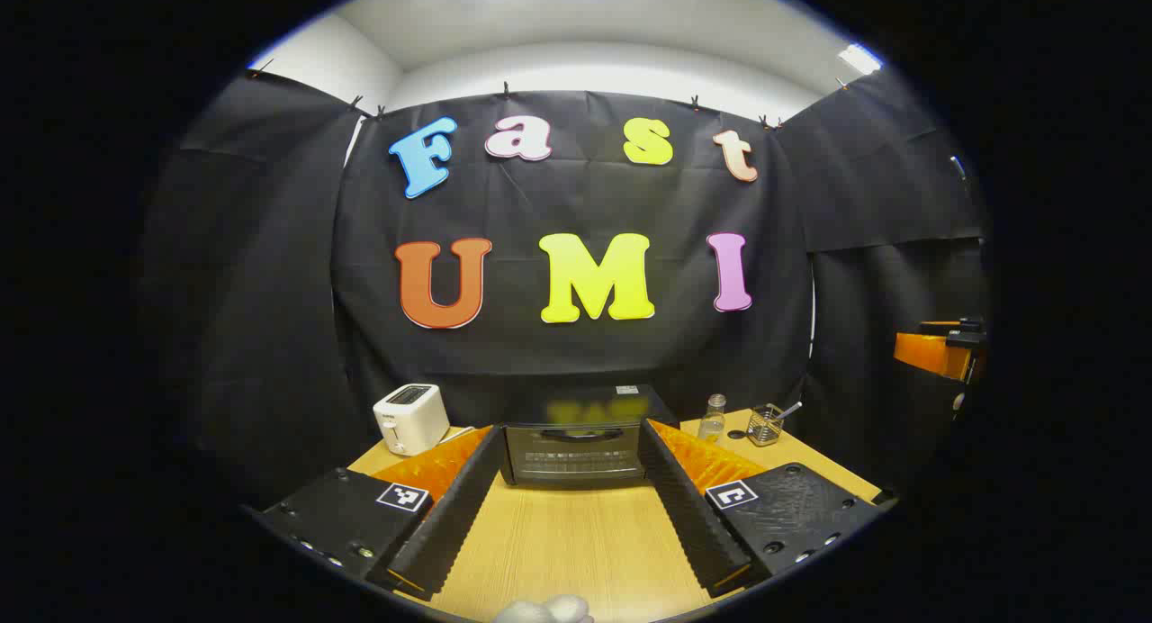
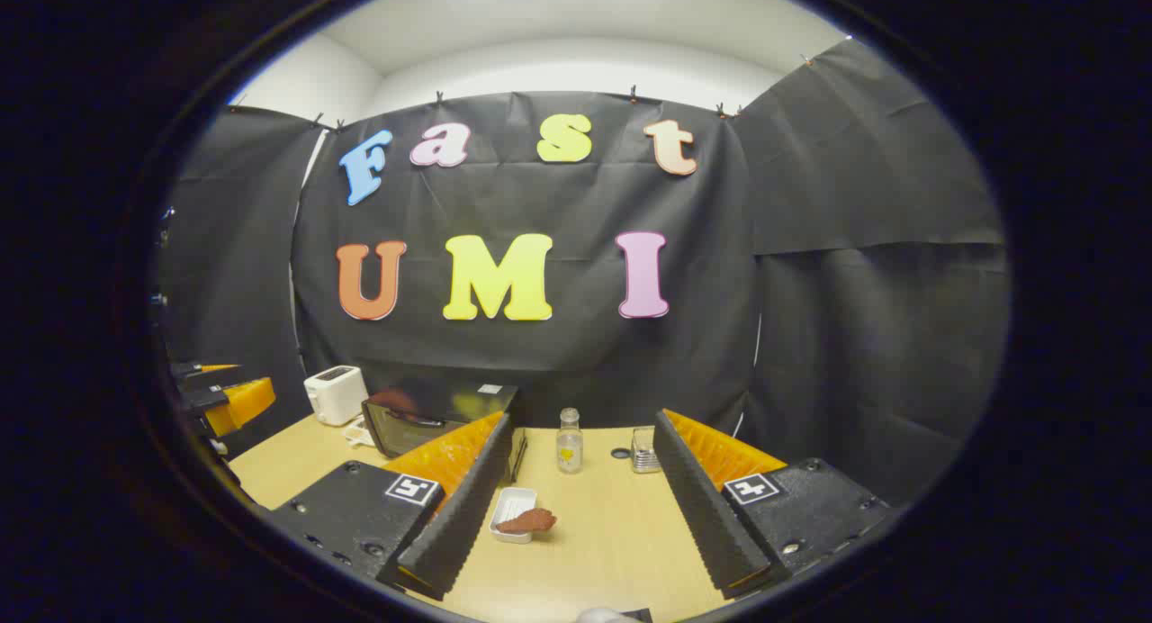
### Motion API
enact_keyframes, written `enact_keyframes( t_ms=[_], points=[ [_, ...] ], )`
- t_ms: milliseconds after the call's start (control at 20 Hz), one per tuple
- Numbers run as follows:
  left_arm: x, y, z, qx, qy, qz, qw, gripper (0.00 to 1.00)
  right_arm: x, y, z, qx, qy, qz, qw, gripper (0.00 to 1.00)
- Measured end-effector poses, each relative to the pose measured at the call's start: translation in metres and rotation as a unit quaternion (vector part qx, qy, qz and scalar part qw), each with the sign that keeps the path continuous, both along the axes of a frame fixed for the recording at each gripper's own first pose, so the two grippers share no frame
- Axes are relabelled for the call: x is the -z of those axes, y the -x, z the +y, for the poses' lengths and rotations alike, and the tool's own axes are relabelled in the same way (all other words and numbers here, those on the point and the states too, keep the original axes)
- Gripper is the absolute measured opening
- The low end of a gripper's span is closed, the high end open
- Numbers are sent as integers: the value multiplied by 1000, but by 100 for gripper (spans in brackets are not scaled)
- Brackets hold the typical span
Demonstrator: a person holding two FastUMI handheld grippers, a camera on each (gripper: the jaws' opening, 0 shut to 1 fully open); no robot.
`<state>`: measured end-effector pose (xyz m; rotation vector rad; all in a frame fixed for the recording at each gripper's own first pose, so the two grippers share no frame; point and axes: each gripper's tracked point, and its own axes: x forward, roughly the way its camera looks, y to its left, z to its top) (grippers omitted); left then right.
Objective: Open the electric oven with the left hand, put the food in, and close the electric oven.
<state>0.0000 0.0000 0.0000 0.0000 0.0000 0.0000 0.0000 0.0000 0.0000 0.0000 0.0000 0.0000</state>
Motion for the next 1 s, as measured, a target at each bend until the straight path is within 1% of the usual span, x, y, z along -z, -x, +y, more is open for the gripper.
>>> enact_keyframes(
  t_ms=[50,150,200,350,400,600,850,1000],
  points=[
    [-1,1,2,0,2,-3,1000,96,-2,0,4,0,1,-3,1000,100],
    [-3,2,6,0,4,-5,1000,96,-4,-2,10,-2,3,-6,1000,100],
    [-5,2,9,-2,4,-8,1000,96,-5,-2,15,-5,2,-6,1000,96],
    [-10,1,16,-6,4,-13,1000,96,-5,-6,22,-11,7,-4,1000,96],
    [-11,1,18,-6,5,-15,1000,96,-7,-6,25,-12,9,-4,1000,100],
    [-8,2,25,-10,2,-11,1000,96,-4,-11,33,-17,11,1,1000,100],
    [-5,-10,25,-14,3,-16,1000,96,-2,-16,38,-29,7,3,1000,100],
    [-1,-26,17,-12,0,-16,1000,96,-3,-14,35,-34,5,5,999,100]
  ],
)
